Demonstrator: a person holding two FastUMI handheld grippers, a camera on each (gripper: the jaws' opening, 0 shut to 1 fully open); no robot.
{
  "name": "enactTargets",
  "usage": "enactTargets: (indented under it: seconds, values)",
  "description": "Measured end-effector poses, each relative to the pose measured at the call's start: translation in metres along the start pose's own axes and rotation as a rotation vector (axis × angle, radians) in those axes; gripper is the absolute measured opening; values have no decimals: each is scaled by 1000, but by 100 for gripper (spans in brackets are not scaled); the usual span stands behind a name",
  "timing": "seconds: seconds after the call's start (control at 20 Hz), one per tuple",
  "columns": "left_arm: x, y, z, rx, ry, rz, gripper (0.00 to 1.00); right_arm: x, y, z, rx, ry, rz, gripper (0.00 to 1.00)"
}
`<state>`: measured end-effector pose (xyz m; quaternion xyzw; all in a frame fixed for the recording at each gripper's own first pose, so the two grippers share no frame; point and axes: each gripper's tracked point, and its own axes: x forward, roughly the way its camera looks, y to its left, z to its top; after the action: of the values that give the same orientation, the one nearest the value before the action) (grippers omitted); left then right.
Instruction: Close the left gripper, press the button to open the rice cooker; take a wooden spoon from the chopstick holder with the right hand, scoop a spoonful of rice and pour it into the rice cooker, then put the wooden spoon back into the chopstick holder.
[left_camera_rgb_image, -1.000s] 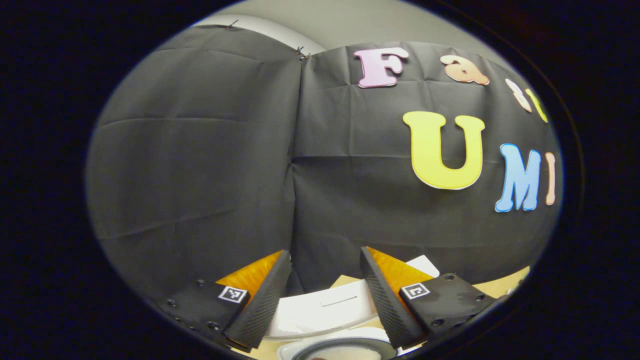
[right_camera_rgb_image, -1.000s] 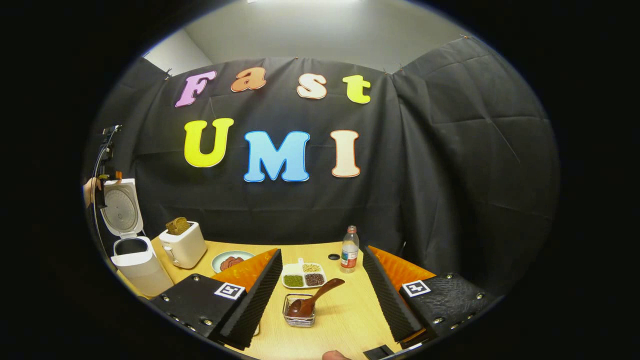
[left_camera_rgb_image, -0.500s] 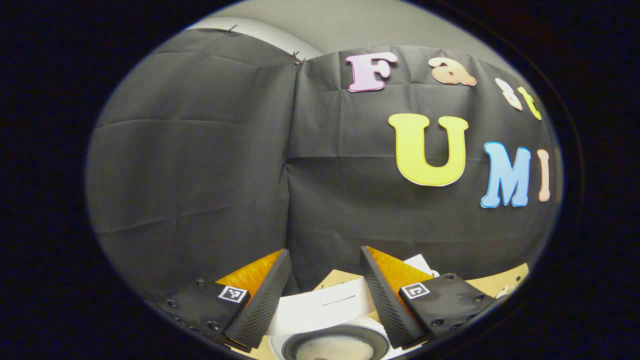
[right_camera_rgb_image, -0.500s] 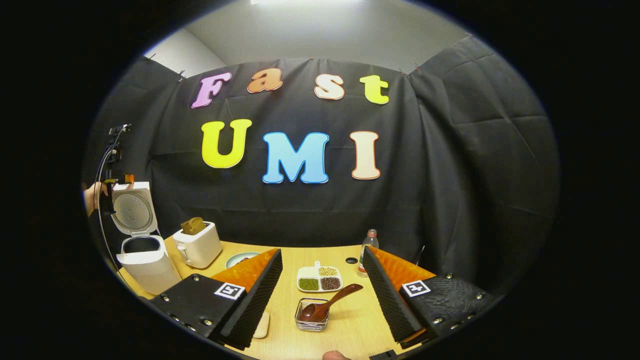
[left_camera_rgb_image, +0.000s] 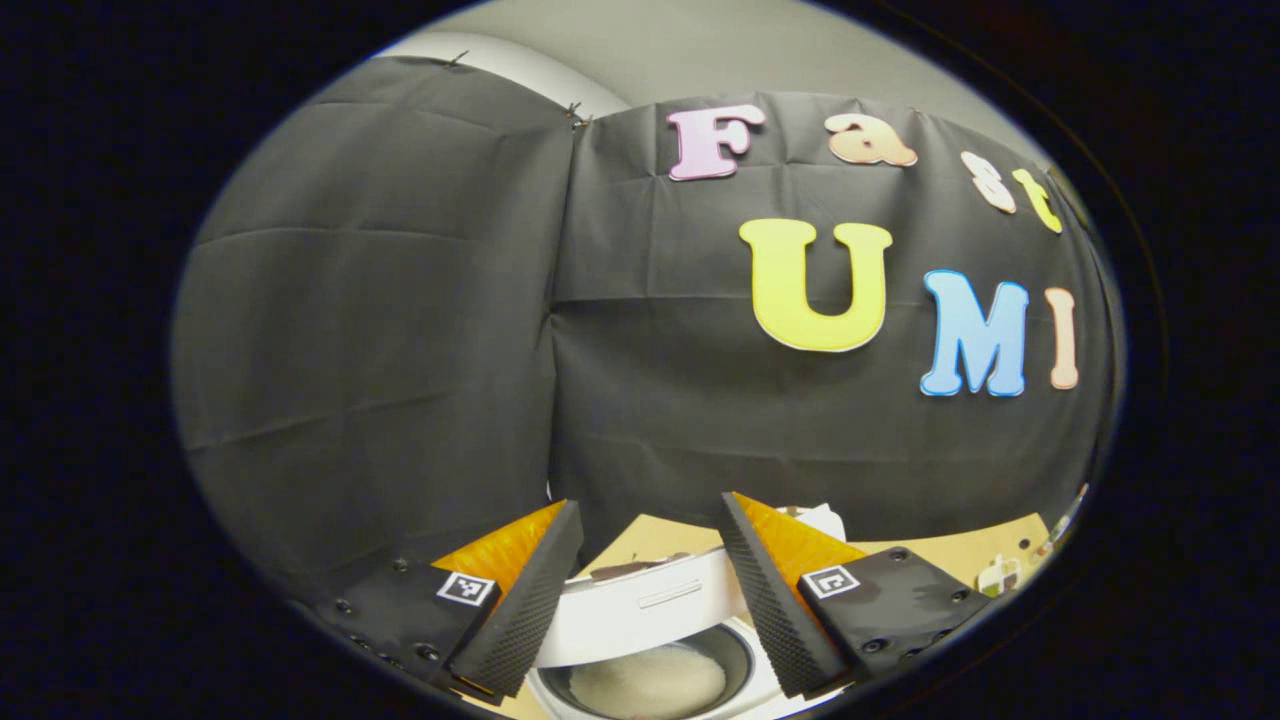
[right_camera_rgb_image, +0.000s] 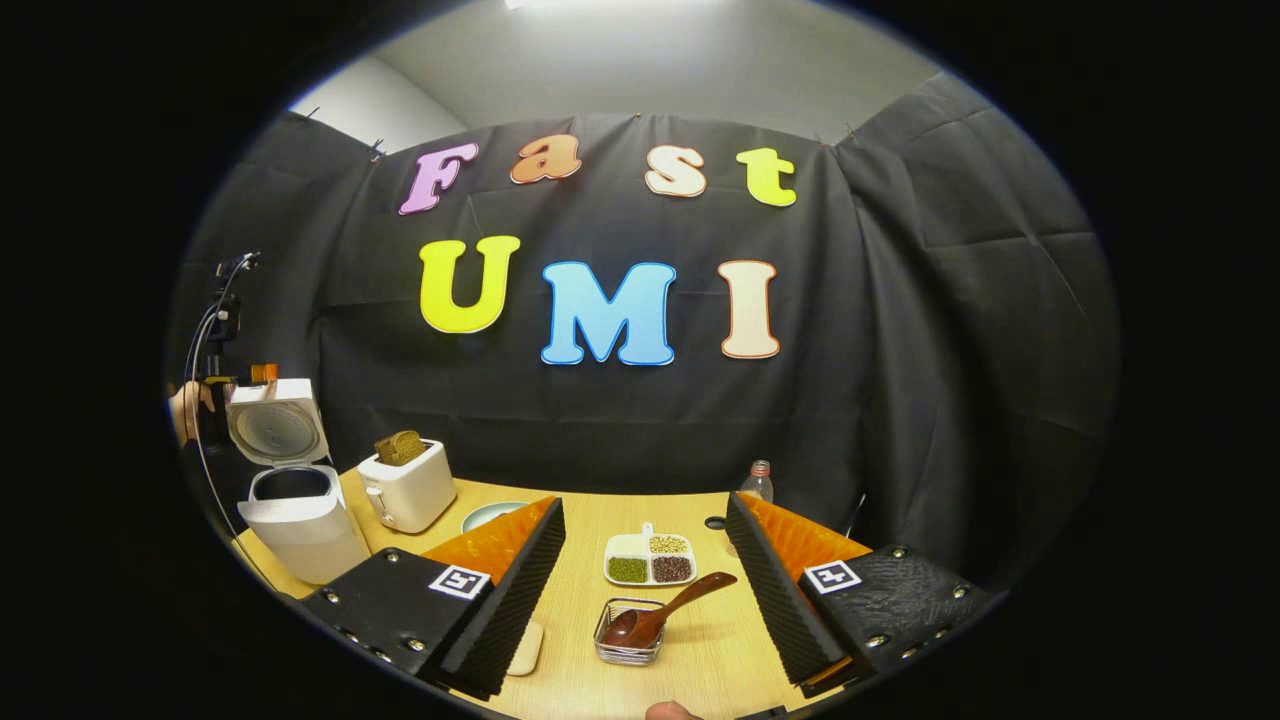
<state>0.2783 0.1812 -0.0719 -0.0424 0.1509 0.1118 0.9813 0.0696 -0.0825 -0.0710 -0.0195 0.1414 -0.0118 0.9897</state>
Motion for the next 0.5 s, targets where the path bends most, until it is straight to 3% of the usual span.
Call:
enactTargets:
  seconds: [0.15, 0.2, 0.25, 0.3, 0.35, 0.4, 0.5]
  values:
    - [-11, -11, -15, 2, 13, -16, 100, 0, 2, 2, 4, -2, 11, 99]
    - [-14, -14, -19, 1, 17, -26, 96, 1, 2, 1, 7, -2, 14, 98]
    - [-18, -20, -28, -7, 35, -41, 100, 2, 1, 1, 8, -2, 14, 98]
    - [-21, -24, -40, -13, 58, -49, 90, 2, 2, 0, 8, -1, 16, 98]
    - [-24, -26, -45, -16, 56, -54, 95, 3, 2, -1, 8, 1, 19, 99]
    - [-27, -29, -50, -14, 62, -57, 90, 3, 2, -2, 7, 1, 21, 98]
    - [-34, -32, -59, -20, 70, -63, 97, 3, 4, -4, 3, 7, 27, 98]
